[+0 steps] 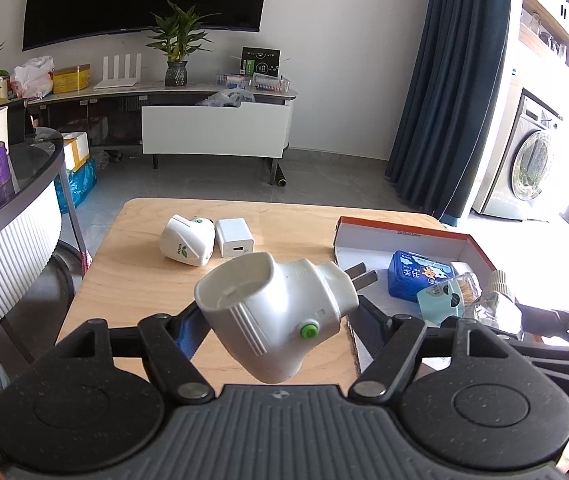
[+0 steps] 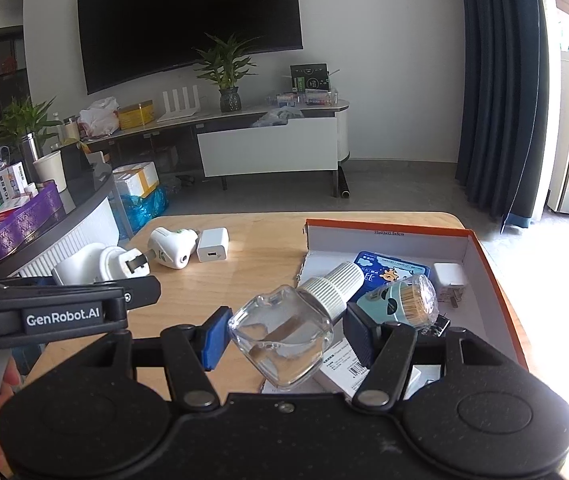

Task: Organize rigid objects
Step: 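Carry the diffuser and glass bottle over the cardboard box, then lower the glass bottle into the box with the right gripper while the left releases the diffuser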

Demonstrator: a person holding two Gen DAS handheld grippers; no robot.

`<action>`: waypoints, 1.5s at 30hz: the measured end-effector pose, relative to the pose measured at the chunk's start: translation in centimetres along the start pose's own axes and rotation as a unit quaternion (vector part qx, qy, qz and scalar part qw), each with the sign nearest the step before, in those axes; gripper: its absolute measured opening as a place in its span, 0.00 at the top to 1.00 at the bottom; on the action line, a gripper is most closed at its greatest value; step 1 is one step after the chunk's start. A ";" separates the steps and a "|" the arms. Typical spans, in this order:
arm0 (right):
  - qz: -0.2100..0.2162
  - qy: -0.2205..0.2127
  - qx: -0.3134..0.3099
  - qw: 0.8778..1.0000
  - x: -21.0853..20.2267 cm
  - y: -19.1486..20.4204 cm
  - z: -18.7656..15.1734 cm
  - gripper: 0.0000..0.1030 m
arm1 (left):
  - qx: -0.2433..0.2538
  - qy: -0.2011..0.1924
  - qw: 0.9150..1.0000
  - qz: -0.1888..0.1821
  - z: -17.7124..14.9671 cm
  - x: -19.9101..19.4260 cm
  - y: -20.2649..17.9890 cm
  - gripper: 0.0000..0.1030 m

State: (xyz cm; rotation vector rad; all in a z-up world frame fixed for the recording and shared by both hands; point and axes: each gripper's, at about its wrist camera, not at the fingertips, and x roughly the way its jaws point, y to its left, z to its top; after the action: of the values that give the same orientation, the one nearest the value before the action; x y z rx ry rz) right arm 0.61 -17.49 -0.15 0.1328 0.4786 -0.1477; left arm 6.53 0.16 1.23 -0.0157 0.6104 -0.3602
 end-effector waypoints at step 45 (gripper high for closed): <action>-0.085 -0.024 0.069 0.994 -3.6 -9.2 -0.4 0.50 | 0.078 0.024 0.992 -0.094 -0.9 2.2 -8.1 0.26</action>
State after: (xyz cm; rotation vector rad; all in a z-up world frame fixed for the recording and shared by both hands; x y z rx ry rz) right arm -4.27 -26.06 0.32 0.2228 0.4317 -0.3510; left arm 5.04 -8.09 0.26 0.0865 0.6293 -0.5925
